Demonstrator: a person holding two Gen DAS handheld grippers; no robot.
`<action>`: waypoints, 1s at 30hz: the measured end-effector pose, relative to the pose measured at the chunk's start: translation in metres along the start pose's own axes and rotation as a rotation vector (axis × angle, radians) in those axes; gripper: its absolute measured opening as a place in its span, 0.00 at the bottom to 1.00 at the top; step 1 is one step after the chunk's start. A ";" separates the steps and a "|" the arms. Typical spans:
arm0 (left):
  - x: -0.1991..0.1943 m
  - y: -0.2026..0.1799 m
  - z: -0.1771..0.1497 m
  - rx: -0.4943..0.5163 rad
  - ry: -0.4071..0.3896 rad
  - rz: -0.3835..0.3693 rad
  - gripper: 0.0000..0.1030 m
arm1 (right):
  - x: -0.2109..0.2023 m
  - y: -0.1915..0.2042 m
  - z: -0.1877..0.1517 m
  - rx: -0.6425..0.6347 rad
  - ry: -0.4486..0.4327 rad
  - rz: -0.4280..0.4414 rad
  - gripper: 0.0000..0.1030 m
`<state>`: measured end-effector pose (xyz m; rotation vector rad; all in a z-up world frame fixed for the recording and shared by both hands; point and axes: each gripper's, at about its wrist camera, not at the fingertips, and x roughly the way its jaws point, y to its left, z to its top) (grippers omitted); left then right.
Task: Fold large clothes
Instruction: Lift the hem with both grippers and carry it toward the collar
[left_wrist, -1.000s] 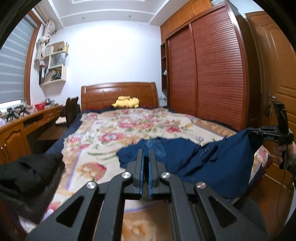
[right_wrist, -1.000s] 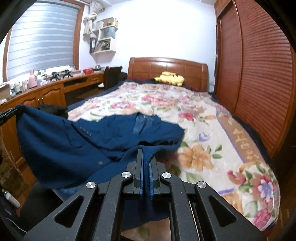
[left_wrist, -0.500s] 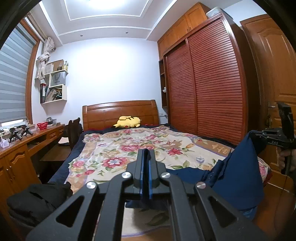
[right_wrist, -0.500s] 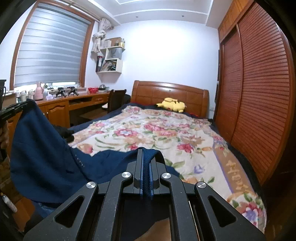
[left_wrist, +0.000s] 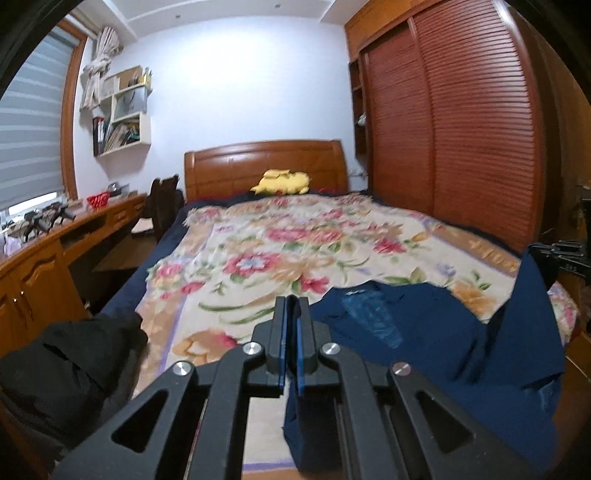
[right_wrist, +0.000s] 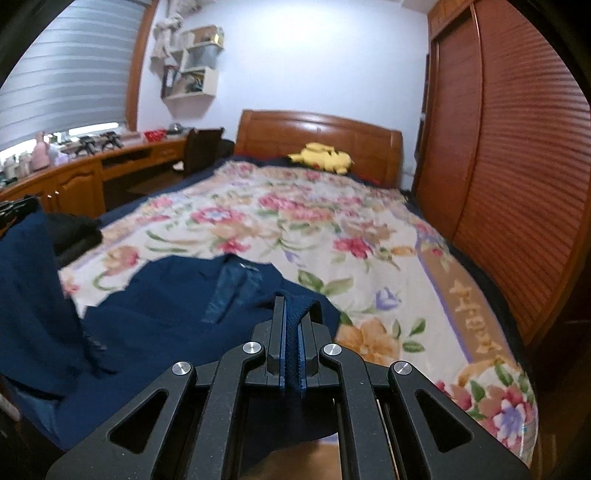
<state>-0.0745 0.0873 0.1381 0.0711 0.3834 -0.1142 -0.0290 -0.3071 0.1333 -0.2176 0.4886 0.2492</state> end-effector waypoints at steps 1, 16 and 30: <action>0.010 0.003 -0.002 -0.003 0.008 0.007 0.00 | 0.010 -0.004 -0.001 0.002 0.010 -0.003 0.02; 0.172 0.039 -0.006 -0.027 0.116 0.089 0.00 | 0.162 -0.032 0.009 -0.022 0.084 -0.015 0.02; 0.256 0.058 0.016 -0.058 0.143 0.128 0.00 | 0.252 -0.047 0.040 -0.022 0.106 -0.099 0.02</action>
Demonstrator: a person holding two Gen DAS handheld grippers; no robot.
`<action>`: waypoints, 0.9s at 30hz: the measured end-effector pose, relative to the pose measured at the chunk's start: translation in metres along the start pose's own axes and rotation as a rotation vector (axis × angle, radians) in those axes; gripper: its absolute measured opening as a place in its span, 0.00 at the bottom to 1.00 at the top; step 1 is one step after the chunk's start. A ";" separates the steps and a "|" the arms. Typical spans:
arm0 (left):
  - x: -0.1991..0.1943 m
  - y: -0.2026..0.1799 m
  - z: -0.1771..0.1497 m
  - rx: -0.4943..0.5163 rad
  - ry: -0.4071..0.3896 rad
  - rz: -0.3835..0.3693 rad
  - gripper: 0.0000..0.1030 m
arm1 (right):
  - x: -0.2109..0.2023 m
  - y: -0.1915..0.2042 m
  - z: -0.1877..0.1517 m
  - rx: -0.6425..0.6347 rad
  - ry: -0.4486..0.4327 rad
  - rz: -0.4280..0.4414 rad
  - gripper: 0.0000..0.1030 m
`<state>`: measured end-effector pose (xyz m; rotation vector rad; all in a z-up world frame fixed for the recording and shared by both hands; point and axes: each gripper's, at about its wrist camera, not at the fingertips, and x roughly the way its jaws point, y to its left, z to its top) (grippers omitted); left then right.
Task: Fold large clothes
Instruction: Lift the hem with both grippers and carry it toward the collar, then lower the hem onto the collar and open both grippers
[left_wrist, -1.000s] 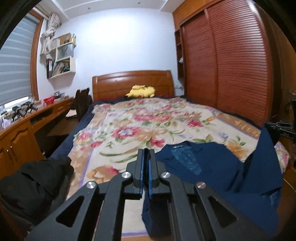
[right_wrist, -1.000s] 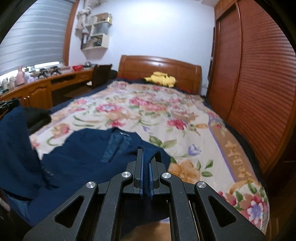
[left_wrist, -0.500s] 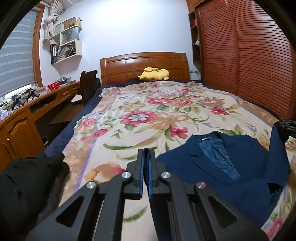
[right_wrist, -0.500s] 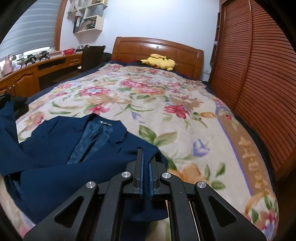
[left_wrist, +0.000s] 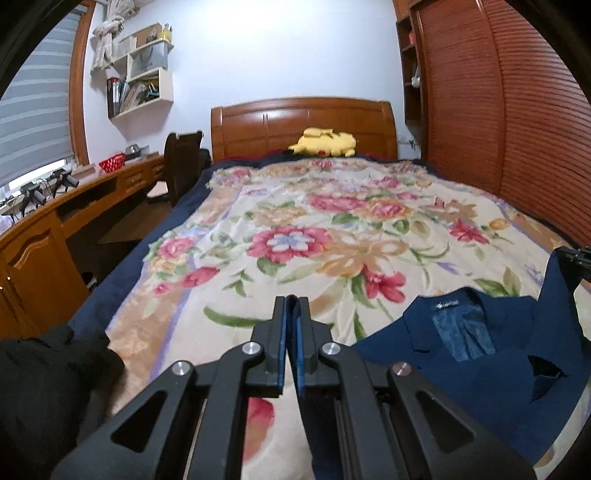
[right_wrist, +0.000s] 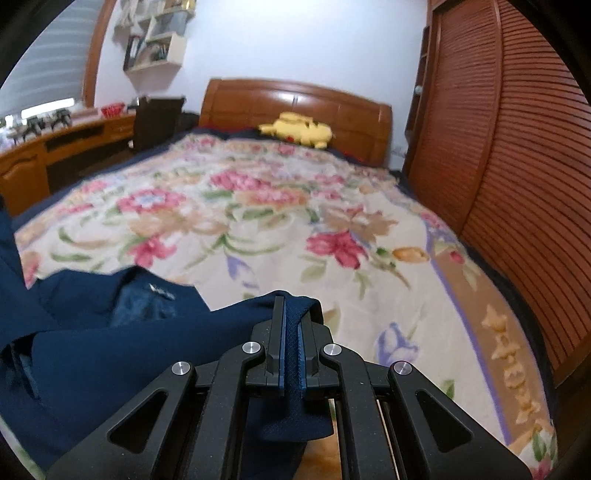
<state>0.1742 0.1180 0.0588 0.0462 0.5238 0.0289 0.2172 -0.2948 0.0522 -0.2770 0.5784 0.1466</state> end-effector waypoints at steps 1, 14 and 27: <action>0.002 0.000 -0.003 -0.003 0.010 -0.004 0.01 | 0.007 0.003 -0.003 -0.008 0.019 -0.005 0.02; -0.048 -0.015 -0.046 0.022 0.014 -0.106 0.26 | -0.006 0.020 -0.015 -0.002 0.038 -0.010 0.53; -0.099 -0.057 -0.093 0.019 0.028 -0.253 0.49 | -0.051 0.101 -0.021 -0.079 0.012 0.221 0.64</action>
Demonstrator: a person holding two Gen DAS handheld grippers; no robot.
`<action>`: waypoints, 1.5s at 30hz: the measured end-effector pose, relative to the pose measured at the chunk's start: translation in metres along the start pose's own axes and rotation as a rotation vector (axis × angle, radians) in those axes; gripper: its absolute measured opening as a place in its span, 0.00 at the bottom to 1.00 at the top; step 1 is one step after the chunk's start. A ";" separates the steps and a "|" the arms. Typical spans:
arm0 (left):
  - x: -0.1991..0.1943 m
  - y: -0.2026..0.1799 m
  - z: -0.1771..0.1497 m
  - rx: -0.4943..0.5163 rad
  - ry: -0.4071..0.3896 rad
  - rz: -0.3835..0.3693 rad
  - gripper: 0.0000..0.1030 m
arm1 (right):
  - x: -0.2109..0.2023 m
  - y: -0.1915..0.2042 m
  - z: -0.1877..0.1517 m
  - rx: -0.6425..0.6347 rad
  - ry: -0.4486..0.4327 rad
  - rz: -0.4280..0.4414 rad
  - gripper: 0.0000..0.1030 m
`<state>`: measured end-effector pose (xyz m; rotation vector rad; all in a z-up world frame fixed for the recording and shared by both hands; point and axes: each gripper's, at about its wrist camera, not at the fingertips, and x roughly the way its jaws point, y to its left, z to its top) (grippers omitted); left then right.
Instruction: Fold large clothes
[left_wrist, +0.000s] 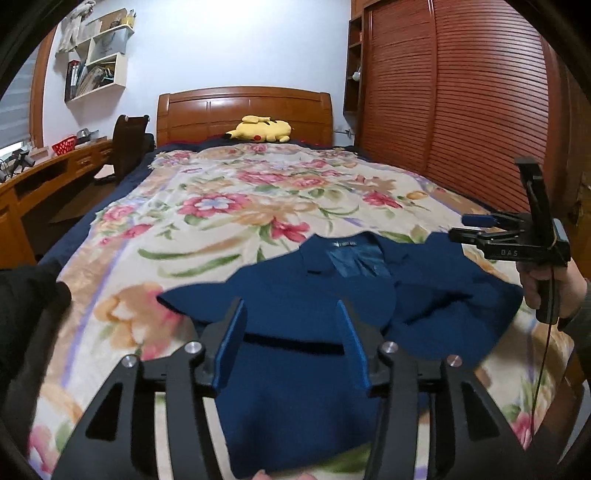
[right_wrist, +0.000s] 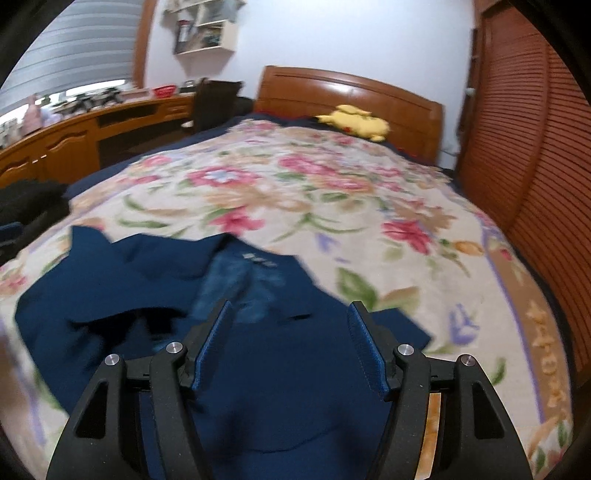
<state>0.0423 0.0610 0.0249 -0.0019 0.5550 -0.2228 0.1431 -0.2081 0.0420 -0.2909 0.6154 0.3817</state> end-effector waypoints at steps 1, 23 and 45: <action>0.000 -0.002 -0.005 0.014 0.005 0.007 0.50 | 0.002 0.007 -0.001 -0.006 0.006 0.020 0.64; 0.022 0.018 -0.040 0.029 0.074 0.036 0.51 | 0.049 0.096 -0.018 -0.141 0.150 0.193 0.64; 0.026 0.034 -0.034 -0.031 0.067 0.036 0.51 | 0.109 0.094 0.066 -0.332 0.032 -0.026 0.02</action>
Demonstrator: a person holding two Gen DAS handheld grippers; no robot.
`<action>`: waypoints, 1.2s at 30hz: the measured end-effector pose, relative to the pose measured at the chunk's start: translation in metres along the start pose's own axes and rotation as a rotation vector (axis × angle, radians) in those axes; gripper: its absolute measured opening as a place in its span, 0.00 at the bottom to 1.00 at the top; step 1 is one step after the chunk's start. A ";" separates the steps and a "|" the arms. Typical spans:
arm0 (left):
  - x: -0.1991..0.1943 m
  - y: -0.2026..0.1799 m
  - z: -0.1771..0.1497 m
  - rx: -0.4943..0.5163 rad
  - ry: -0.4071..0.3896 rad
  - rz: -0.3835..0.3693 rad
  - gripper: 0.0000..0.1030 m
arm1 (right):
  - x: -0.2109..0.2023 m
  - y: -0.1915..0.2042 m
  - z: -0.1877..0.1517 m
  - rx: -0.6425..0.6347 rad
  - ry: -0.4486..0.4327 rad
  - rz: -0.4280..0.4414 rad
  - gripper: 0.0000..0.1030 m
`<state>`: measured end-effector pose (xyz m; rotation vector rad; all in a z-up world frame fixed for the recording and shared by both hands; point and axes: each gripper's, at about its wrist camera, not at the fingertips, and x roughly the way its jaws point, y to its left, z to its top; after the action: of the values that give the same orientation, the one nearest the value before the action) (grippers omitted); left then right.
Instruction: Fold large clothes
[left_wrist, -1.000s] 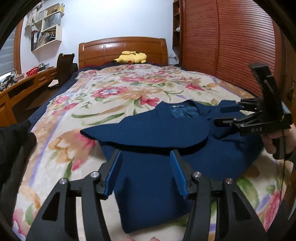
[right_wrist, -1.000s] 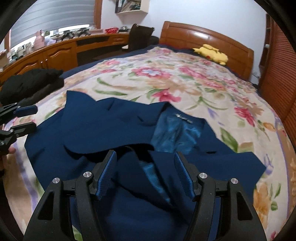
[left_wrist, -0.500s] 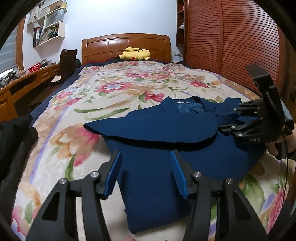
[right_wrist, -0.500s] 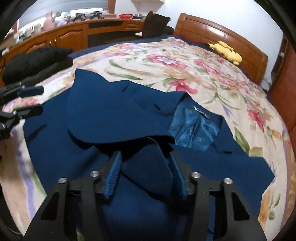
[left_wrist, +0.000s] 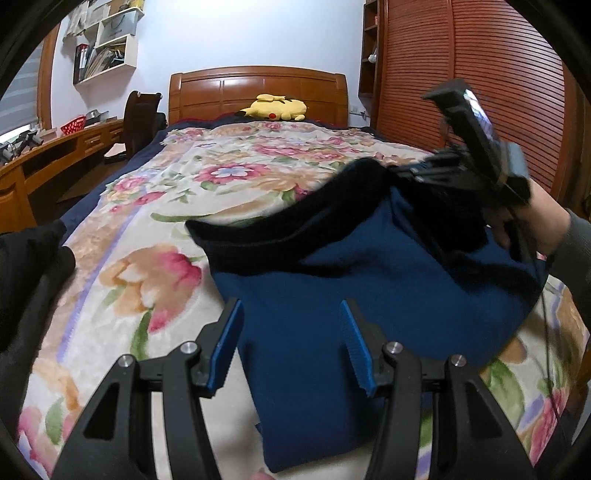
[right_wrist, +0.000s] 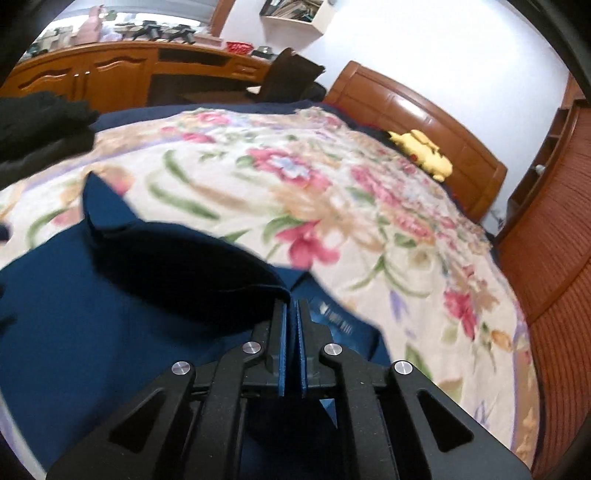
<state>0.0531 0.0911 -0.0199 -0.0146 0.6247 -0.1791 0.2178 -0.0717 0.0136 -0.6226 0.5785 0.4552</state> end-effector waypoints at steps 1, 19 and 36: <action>0.000 0.001 0.000 -0.002 0.000 -0.002 0.51 | 0.004 -0.002 0.005 0.000 -0.002 -0.003 0.02; 0.002 -0.003 -0.001 0.007 0.003 -0.021 0.52 | 0.005 -0.037 0.017 0.115 -0.016 -0.045 0.53; 0.010 -0.073 0.011 0.089 -0.013 -0.129 0.52 | -0.080 -0.126 -0.126 0.237 0.158 -0.135 0.55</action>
<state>0.0551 0.0171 -0.0118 0.0300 0.6028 -0.3315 0.1818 -0.2626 0.0310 -0.4692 0.7244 0.2074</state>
